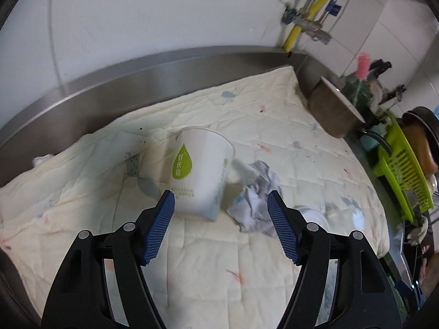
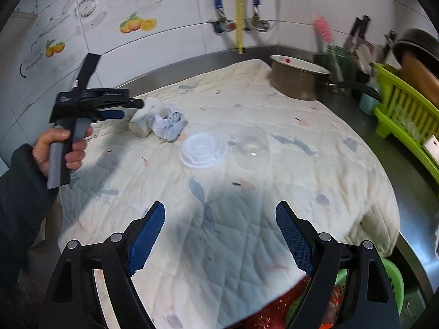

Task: Collect trash
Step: 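Move both grippers back over the mat toward the paper cup and blue tissue, then grasp the white paper cup with the left gripper while the right grasps the blue tissue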

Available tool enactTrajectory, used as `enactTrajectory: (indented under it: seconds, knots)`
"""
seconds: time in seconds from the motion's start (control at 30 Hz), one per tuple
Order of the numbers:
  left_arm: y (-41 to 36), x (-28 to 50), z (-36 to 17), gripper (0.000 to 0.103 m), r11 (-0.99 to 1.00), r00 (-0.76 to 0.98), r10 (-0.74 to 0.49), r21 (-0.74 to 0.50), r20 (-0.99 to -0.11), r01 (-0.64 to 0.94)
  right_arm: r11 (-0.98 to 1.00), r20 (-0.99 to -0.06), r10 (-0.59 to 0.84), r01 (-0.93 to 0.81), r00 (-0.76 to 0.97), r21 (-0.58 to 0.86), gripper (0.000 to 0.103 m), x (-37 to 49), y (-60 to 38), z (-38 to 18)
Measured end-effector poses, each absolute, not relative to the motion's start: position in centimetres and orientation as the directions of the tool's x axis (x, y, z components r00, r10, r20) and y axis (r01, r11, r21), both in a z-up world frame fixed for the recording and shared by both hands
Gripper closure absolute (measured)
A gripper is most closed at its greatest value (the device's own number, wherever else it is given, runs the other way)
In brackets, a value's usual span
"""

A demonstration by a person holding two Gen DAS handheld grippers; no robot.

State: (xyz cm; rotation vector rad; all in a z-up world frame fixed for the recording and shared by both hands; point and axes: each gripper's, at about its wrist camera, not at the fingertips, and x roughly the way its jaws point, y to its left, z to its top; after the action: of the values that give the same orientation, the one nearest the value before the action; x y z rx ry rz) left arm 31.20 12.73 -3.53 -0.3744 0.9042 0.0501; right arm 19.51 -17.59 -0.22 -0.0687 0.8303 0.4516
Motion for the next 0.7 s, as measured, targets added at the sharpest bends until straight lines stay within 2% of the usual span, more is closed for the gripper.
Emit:
enactTrajectory:
  seconds: [0.7]
  knots:
    - [14.7,35.6,-7.3,0.033,0.93,0.57,-0.138,-0.304,-0.81,-0.207,0.844,-0.75,0.396,-0.531,0.529,0.071,0.023,24.9,-10.3,-1.1]
